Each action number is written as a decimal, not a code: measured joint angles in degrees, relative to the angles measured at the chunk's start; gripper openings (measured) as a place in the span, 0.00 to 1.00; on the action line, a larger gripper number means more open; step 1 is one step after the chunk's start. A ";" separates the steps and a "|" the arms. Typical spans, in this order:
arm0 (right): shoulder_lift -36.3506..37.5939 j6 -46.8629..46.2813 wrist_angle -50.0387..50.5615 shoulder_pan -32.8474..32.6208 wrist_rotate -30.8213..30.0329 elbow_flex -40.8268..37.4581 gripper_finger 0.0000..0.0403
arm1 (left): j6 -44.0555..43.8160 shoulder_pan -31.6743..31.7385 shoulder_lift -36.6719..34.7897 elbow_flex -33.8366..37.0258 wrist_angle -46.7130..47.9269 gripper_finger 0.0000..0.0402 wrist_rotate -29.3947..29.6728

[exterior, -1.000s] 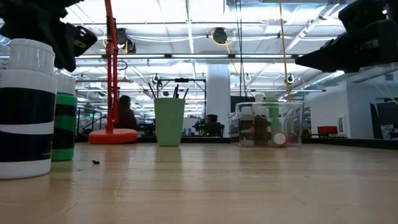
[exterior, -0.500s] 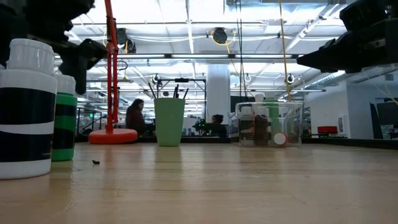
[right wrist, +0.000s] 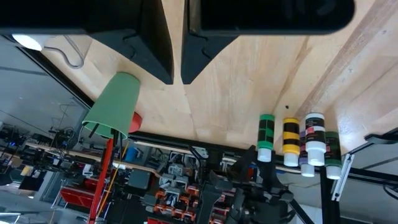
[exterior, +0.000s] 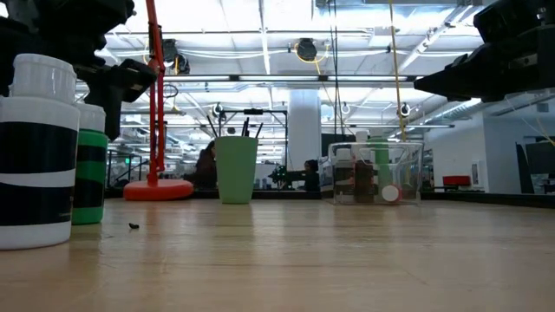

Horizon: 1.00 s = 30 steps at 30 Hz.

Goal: Pick & Place Paint Supplies
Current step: Put the small green paint bottle into the transparent bin

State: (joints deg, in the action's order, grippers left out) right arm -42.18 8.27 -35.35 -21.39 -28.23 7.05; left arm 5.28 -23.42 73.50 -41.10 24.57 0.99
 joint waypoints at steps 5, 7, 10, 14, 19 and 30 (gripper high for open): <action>-0.01 0.04 0.00 0.00 0.00 0.00 0.06 | -0.82 0.15 -0.15 0.02 -0.67 0.46 -0.04; -0.01 0.08 0.00 0.00 -0.02 0.00 0.06 | -0.95 0.15 -0.15 0.02 -0.67 0.42 -0.05; -0.01 0.11 0.01 0.00 -0.02 0.00 0.06 | -1.29 0.15 -0.16 0.02 -0.80 0.35 -0.17; -0.01 0.13 0.00 0.00 -0.02 0.00 0.06 | -1.25 0.15 -0.18 0.00 -1.40 0.26 -0.30; -0.01 0.51 -0.22 0.00 -0.02 0.00 0.06 | -5.89 3.52 -0.05 -2.49 -2.91 0.24 3.16; 0.01 1.16 -2.69 0.00 -0.02 0.00 0.06 | -4.00 21.08 6.93 -30.61 -0.59 0.24 1.20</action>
State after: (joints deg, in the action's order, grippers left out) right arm -42.17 9.43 -38.04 -21.39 -28.25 7.05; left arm 1.28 -2.34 80.43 -71.71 23.99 2.19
